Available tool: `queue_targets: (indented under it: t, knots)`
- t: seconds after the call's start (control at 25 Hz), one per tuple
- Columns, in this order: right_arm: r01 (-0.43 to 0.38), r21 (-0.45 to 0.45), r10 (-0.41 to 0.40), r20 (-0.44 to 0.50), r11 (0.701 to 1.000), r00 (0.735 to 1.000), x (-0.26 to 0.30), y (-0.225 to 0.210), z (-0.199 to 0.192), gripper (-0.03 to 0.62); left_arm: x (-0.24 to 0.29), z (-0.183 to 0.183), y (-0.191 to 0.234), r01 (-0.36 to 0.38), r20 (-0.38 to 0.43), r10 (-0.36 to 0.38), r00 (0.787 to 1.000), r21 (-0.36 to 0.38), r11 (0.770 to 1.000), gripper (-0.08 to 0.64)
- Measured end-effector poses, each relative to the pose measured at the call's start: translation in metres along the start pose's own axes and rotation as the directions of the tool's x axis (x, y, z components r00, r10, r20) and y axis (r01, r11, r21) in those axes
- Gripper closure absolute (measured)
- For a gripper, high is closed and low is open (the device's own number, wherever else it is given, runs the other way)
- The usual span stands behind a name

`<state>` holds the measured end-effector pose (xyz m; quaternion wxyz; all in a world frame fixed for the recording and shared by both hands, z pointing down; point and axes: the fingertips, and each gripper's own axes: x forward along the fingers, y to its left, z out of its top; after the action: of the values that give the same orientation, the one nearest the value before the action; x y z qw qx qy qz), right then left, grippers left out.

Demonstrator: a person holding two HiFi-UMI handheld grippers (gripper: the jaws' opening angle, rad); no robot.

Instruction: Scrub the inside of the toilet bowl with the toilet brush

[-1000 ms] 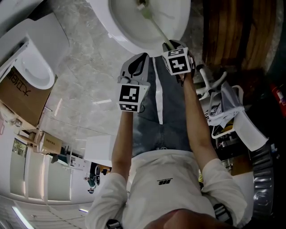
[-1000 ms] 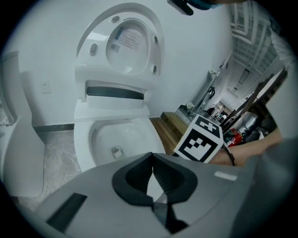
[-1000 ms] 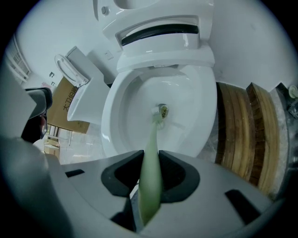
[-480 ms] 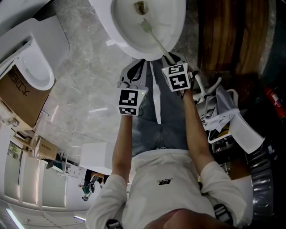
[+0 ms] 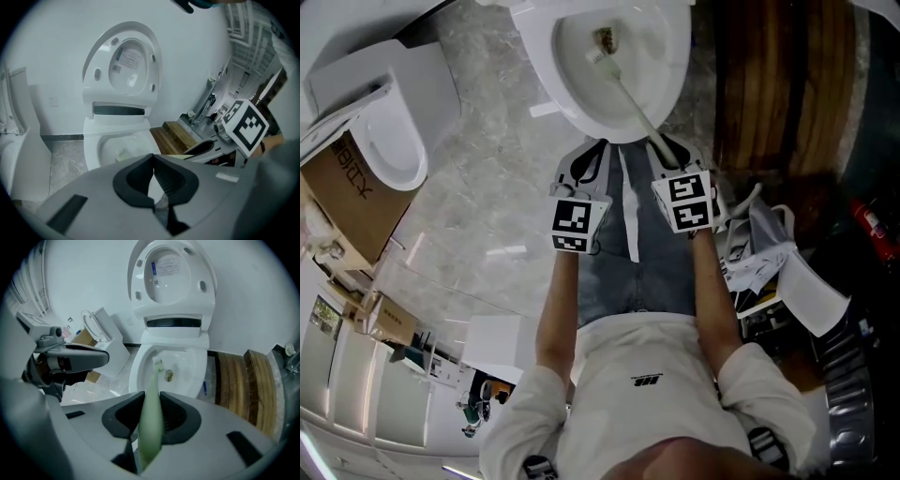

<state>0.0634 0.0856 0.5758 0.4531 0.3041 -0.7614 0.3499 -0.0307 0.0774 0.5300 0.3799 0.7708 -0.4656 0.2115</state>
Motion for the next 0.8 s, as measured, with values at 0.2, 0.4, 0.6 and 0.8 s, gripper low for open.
queue_targets:
  t: [0.2, 0.4, 0.6, 0.8]
  knots:
    - [-0.01, -0.016, 0.012, 0.108, 1.0, 0.994, -0.034, 0.008, 0.029, 0.499, -0.014, 0.025, 0.0, -0.005, 0.037, 0.005, 0.999, 0.01, 1.0, 0.551]
    - [-0.021, -0.003, 0.021, 0.192, 1.0, 0.981, -0.076, 0.013, 0.052, 0.5, -0.034, 0.052, -0.014, -0.007, 0.066, 0.005, 0.998, 0.029, 1.0, 0.551]
    - [-0.007, -0.049, 0.02, 0.275, 0.999, 0.961, -0.124, 0.021, 0.083, 0.5, -0.061, 0.081, -0.028, -0.008, 0.103, 0.003, 0.995, 0.05, 0.999, 0.551]
    - [0.006, -0.082, 0.022, 0.344, 0.997, 0.939, -0.17, 0.031, 0.108, 0.5, -0.091, 0.114, -0.046, -0.008, 0.145, -0.002, 0.989, 0.067, 0.998, 0.551]
